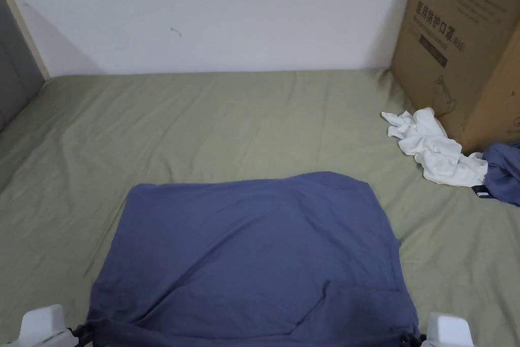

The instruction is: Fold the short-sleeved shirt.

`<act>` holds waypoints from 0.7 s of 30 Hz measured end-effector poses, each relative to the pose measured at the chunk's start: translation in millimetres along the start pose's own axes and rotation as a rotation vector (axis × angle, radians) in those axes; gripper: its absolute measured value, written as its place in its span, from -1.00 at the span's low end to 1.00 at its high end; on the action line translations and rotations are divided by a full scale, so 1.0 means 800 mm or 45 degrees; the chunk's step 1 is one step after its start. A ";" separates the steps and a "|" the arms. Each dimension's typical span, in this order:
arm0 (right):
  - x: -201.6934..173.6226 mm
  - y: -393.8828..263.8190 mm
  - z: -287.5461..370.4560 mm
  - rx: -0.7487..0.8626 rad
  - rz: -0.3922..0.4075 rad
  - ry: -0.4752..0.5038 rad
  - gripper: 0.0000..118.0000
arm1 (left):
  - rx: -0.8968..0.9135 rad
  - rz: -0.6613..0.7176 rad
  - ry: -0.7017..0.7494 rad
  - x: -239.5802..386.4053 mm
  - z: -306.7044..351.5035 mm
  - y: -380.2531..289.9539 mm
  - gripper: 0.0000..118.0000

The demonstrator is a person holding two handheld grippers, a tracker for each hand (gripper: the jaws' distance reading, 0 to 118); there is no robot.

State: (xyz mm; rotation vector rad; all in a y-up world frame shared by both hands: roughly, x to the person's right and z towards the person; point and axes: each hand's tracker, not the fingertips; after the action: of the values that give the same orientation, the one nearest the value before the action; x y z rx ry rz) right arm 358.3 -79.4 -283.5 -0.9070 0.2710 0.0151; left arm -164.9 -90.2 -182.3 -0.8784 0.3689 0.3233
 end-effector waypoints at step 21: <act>0.003 0.198 -0.135 0.116 0.148 -0.047 -0.97 | -0.019 -0.069 0.046 0.044 -0.118 0.150 -0.91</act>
State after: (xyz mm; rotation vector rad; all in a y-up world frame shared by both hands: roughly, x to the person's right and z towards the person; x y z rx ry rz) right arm 316.2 -66.0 -470.3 -0.7985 0.2876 0.1260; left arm -201.3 -88.8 -334.9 -0.9080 0.3760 0.2608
